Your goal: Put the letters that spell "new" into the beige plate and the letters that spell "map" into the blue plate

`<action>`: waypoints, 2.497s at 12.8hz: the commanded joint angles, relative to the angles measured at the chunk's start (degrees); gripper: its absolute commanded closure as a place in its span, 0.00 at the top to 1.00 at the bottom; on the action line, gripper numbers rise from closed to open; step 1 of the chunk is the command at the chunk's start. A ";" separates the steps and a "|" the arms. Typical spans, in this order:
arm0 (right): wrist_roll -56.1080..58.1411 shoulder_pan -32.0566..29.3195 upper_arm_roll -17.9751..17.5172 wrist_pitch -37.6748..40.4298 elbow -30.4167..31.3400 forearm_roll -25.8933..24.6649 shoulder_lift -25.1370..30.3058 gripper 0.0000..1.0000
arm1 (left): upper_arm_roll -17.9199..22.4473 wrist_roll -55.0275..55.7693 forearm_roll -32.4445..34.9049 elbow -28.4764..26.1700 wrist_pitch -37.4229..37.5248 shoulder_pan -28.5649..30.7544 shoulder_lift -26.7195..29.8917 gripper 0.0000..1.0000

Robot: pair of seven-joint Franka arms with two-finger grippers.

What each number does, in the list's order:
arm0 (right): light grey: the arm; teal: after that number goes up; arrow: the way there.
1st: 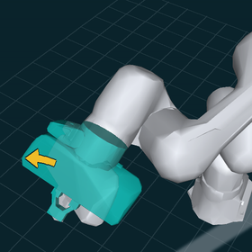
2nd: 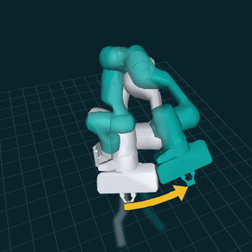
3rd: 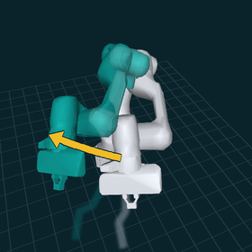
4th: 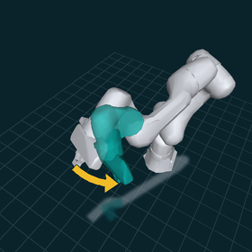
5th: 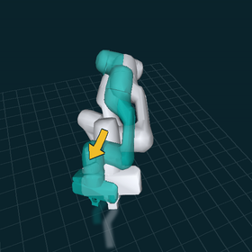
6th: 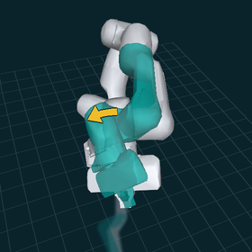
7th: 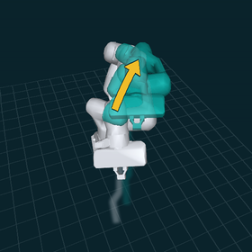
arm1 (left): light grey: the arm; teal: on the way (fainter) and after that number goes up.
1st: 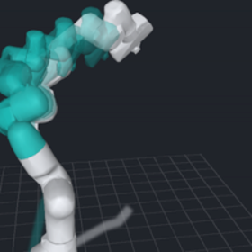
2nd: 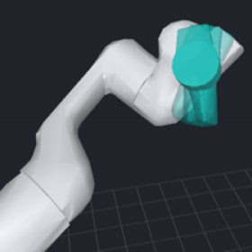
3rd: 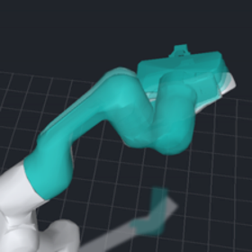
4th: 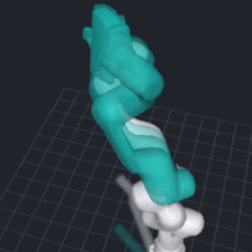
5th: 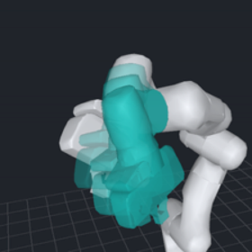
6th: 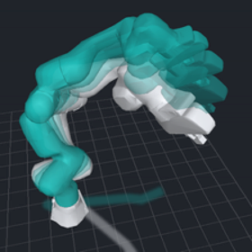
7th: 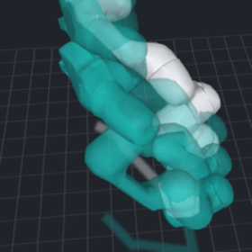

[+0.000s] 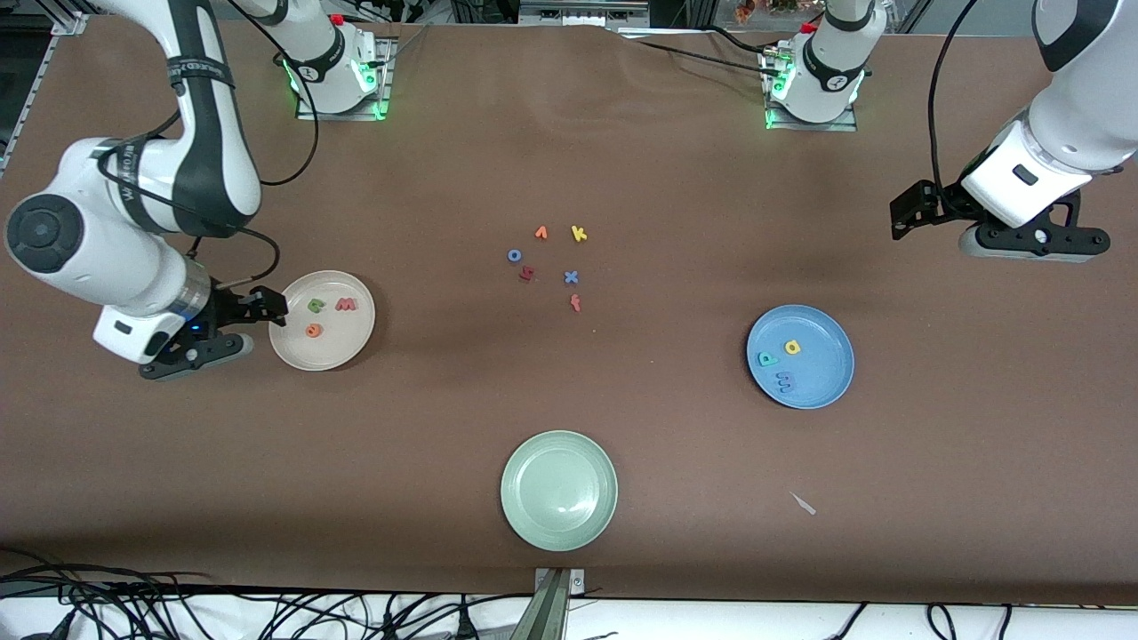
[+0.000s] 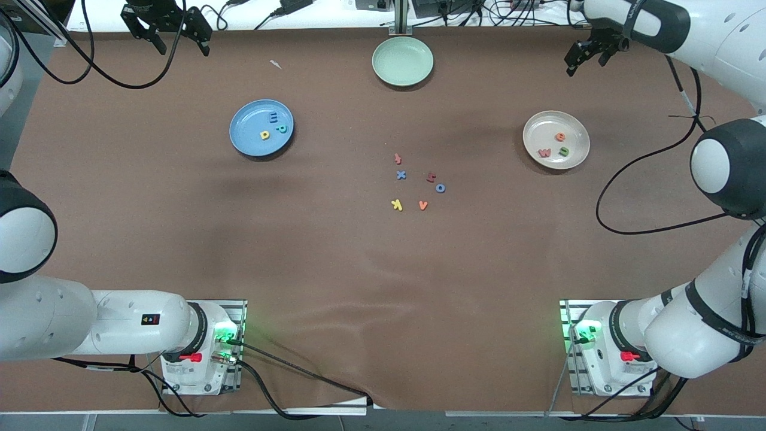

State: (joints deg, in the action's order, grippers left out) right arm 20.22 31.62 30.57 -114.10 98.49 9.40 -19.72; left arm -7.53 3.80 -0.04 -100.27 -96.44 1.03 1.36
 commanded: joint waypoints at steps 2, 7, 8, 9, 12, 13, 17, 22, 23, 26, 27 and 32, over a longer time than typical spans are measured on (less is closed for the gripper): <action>0.26 -2.26 -0.24 4.67 -4.88 0.45 -0.05 1.00 | -0.03 -1.07 -0.05 1.92 1.43 -0.06 -0.92 1.00; 0.26 -2.09 -0.33 4.94 -5.76 0.27 0.03 1.00 | -0.03 -1.07 -0.05 1.92 1.43 -0.06 -0.92 1.00; 0.18 -2.00 -0.25 5.63 -5.85 0.19 0.30 1.00 | -0.03 -1.07 -0.05 1.92 1.34 -0.06 -0.92 1.00; 0.52 -2.09 -0.07 7.38 -6.28 0.18 0.82 1.00 | -0.03 -1.07 -0.05 1.92 1.34 -0.06 -0.92 1.00; 0.44 -1.48 -0.15 8.19 -7.52 -0.69 0.65 1.00 | -0.03 -1.07 -0.05 1.92 1.34 -0.06 -0.92 1.00; 0.35 -1.48 -0.33 8.28 -7.69 -0.61 0.65 1.00 | -0.03 -1.07 -0.05 1.92 1.34 -0.06 -0.92 1.00; 0.35 -1.56 -0.42 13.80 -13.49 -0.52 -0.31 1.00 | -0.03 -1.07 -0.14 2.71 1.25 -0.15 -1.01 1.00; 0.35 -1.13 -0.51 22.06 -17.44 -1.22 -0.05 1.00 | -0.03 -1.16 0.12 2.89 1.34 -0.06 -1.10 1.00; 0.35 -0.86 -0.51 21.90 -17.62 -1.57 -0.14 1.00 | -0.03 -1.08 0.04 2.89 1.43 0.02 -1.10 1.00; 0.35 -0.60 -0.42 21.29 -19.73 -1.57 -0.84 1.00 | -0.03 -0.99 -0.05 2.89 1.43 -0.15 -1.10 1.00; 0.18 0.62 -0.42 20.50 -19.47 -2.01 -0.67 1.00 | -0.03 -1.07 -0.14 2.89 1.43 -0.15 -1.10 1.00; -0.44 -7.86 -12.18 11.73 -12.64 -10.80 6.35 1.00 | -0.03 -1.07 -0.22 2.89 1.43 -0.15 -1.10 1.00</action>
State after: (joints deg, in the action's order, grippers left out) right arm 19.52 28.78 22.28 -98.62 80.79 -0.03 -18.33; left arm -7.53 3.80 -0.04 -99.14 -96.44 0.82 1.02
